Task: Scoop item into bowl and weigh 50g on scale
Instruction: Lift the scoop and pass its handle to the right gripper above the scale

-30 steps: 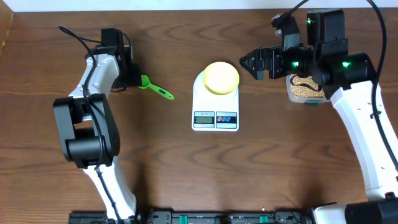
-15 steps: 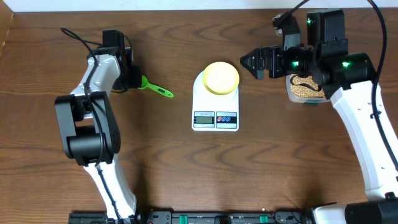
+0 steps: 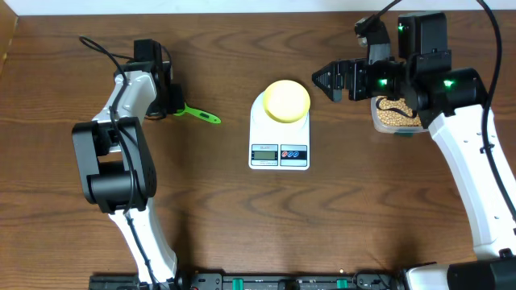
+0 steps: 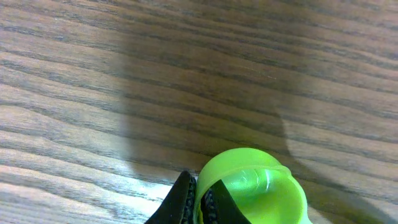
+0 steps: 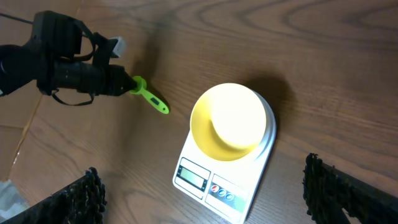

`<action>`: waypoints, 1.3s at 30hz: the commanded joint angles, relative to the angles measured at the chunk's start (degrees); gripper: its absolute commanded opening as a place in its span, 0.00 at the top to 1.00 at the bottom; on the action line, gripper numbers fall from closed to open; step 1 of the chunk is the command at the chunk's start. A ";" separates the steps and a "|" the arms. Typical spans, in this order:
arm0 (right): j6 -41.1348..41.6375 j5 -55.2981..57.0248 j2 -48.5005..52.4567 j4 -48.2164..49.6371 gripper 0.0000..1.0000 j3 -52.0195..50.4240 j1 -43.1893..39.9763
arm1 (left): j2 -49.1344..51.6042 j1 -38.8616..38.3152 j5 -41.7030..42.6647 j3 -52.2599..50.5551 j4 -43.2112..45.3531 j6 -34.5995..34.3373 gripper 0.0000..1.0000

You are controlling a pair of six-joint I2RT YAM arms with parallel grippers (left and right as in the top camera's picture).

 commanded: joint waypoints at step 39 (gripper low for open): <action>13.31 -6.75 1.62 16.02 0.09 0.48 8.85 | -24.48 -14.93 32.37 -0.13 5.25 -29.05 0.93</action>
